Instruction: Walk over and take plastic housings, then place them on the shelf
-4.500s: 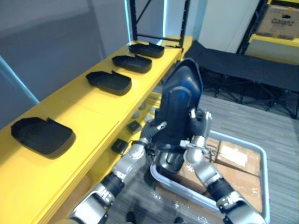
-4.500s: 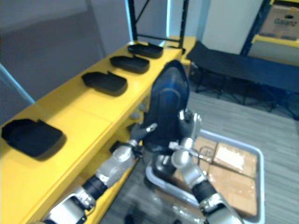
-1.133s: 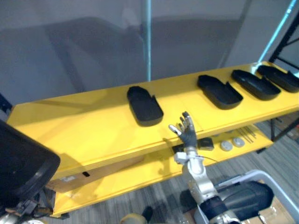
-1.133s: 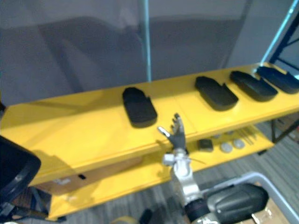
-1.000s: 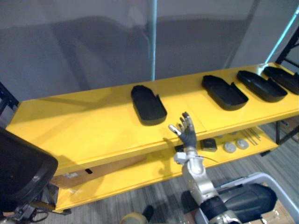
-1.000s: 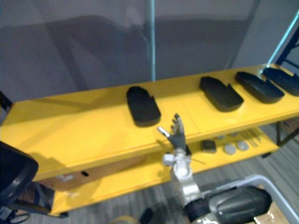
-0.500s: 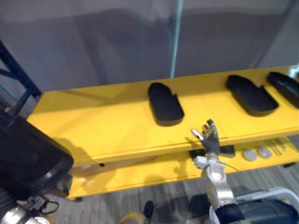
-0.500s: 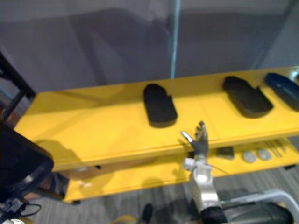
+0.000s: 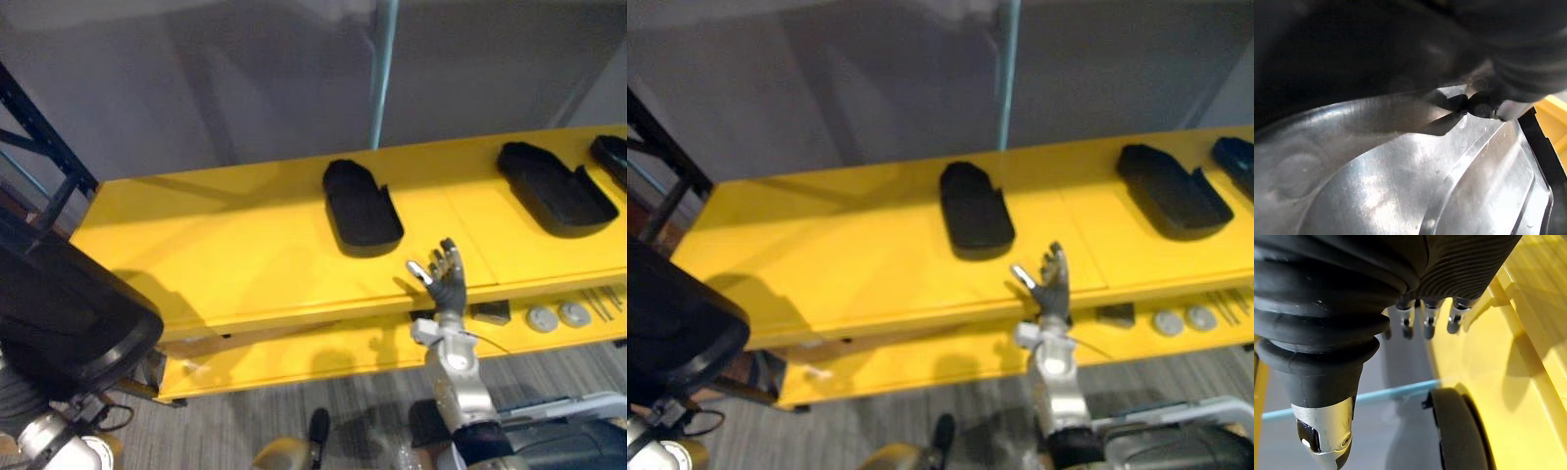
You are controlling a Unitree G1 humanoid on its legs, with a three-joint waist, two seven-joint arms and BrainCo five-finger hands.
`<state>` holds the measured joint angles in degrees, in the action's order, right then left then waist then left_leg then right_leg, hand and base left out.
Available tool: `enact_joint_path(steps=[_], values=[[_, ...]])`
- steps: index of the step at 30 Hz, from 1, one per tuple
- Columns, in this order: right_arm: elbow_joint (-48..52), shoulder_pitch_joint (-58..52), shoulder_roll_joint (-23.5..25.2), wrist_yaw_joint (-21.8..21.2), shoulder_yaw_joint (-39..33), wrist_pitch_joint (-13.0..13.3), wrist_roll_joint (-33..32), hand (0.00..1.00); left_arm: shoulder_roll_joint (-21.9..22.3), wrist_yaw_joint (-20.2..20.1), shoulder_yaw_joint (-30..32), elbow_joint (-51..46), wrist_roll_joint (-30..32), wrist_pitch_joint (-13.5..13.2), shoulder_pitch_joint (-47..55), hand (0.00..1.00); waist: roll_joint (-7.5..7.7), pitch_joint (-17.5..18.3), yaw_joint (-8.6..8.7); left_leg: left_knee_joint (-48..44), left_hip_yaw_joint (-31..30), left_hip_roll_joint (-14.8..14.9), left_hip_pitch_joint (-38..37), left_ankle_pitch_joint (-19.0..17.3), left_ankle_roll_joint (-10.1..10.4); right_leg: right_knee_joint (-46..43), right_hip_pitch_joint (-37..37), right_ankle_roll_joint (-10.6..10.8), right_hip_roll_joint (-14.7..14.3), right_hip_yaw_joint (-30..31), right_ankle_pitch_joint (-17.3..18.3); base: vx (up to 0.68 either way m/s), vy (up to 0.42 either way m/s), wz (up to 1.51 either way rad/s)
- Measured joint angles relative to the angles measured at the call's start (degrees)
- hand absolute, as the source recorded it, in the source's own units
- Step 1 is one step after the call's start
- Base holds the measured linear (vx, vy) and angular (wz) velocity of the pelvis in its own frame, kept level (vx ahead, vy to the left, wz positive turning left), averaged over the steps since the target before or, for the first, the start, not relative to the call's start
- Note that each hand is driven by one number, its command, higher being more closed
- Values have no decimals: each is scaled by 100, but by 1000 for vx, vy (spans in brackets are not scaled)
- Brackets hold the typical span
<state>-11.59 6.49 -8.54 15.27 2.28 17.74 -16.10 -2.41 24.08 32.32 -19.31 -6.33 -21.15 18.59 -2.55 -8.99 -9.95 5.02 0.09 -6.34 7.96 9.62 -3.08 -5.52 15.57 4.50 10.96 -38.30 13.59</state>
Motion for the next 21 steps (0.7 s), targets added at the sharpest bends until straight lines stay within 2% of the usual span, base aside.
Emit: enact_joint_path(steps=[1,2,3,5,9,14,15,19,21], values=[[2,-29,0,37,-84,-2,-4,0,-96,-46,-53,2,2,-5,-106,100,28,-32,113,-3,-98,-44,19,50,-40,-157,-46,-22,-69,277,142,12,-67,102],[95,-120,1,111,-194,-3,-6,0,-249,-65,-221,2,-2,-12,-177,100,45,-42,132,-4,-311,-81,25,293,-15,-299,-9,123,-151,561,90,44,-39,104],[193,-212,4,140,-279,-3,-8,0,-318,-89,-334,14,3,-11,-238,100,57,-56,151,-1,-454,-106,23,321,1,-355,14,181,-185,727,48,90,104,121],[452,-457,-4,231,-560,-1,-40,0,-610,-263,-693,9,33,-23,-403,100,78,-74,288,-20,-804,-55,43,355,25,-804,-54,59,-364,1188,-32,86,178,124],[676,-468,34,93,-668,103,-61,0,-665,-304,-810,12,65,8,-359,100,119,-66,285,-23,-946,1,1,352,29,-1304,-181,-46,-360,1304,-39,66,106,31],[899,-540,46,-145,-589,115,-48,0,-629,-318,-1025,12,68,27,-267,100,114,-67,291,-26,-790,-27,-34,405,53,-1243,-179,-246,-306,1672,221,-12,43,-18],[901,-594,54,-168,-545,114,-45,0,-606,-357,-1124,11,80,39,-220,100,111,-68,296,-26,-672,-6,-100,436,96,-1138,-83,-162,-310,1710,278,-80,-49,-26],[1143,-814,64,-200,-552,115,-47,0,-602,-459,-1136,-64,229,47,84,100,43,-44,317,-28,-284,150,-204,395,136,-898,62,-51,-373,1835,412,-122,-63,-36],[1263,-850,63,-286,-557,116,-54,0,-593,-479,-1135,-163,239,75,146,100,41,-48,390,-259,-25,191,-51,385,149,-745,81,40,-385,1833,587,-151,-48,-17]])
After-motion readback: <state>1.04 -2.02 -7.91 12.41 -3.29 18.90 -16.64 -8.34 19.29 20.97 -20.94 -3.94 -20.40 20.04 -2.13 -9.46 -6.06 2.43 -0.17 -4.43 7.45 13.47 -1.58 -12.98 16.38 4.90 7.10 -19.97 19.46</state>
